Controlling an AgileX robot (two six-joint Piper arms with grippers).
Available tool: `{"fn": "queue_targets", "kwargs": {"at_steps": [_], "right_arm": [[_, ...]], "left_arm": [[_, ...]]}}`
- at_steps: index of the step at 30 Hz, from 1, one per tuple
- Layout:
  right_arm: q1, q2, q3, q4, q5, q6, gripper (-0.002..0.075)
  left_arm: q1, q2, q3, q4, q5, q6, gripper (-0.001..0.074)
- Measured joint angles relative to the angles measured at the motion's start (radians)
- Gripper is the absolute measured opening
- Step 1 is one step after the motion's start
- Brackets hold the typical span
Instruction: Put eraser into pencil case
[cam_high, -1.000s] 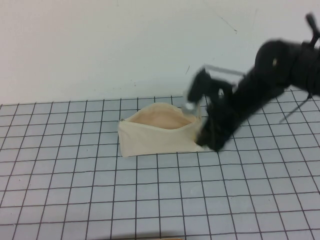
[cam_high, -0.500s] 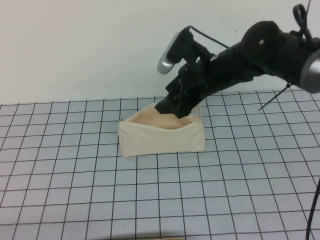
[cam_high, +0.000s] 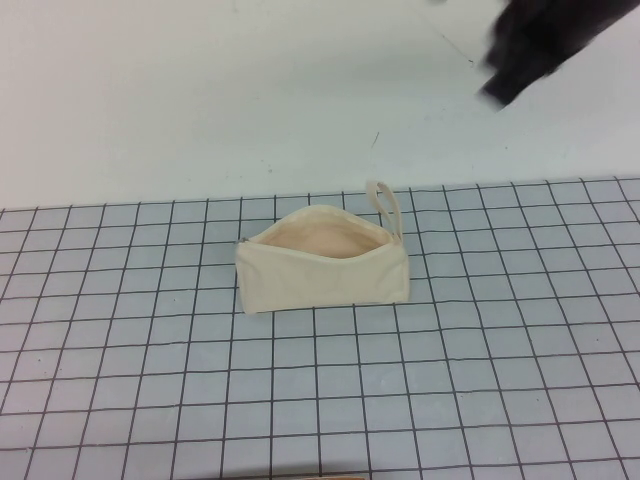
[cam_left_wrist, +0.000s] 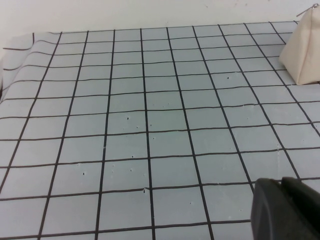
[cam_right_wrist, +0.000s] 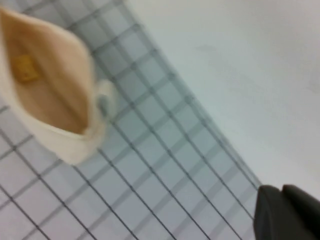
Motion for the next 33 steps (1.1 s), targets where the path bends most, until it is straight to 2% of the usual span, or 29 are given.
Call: {"fn": "queue_targets", "kwargs": {"at_steps": [5, 8, 13, 18, 24, 29, 33], "right_arm": [[-0.008, -0.172, 0.034, -0.038, -0.011, 0.092, 0.0006], [-0.008, -0.351, 0.145, -0.021, -0.035, 0.150, 0.0006], [-0.008, -0.573, 0.427, -0.021, -0.071, 0.210, 0.0006], [-0.008, -0.824, 0.814, -0.023, -0.189, 0.288, 0.0006], [-0.008, -1.063, 1.154, -0.029, -0.276, 0.328, 0.0006], [-0.008, -1.186, 1.351, -0.033, -0.294, 0.341, 0.0004], [-0.008, -1.228, 1.422, -0.021, -0.266, 0.357, 0.0004]], "left_arm": [[0.000, 0.000, 0.000, 0.000, 0.000, 0.000, -0.0001], [0.000, 0.000, 0.000, 0.000, 0.000, 0.000, -0.0001], [0.000, 0.000, 0.000, 0.000, 0.000, 0.000, -0.0001], [0.000, 0.000, 0.000, 0.000, 0.000, 0.000, -0.0001], [0.000, 0.000, 0.000, 0.000, 0.000, 0.000, -0.0001], [0.000, 0.000, 0.000, 0.000, 0.000, 0.000, -0.0001], [0.000, 0.000, 0.000, 0.000, 0.000, 0.000, -0.0001]]}}
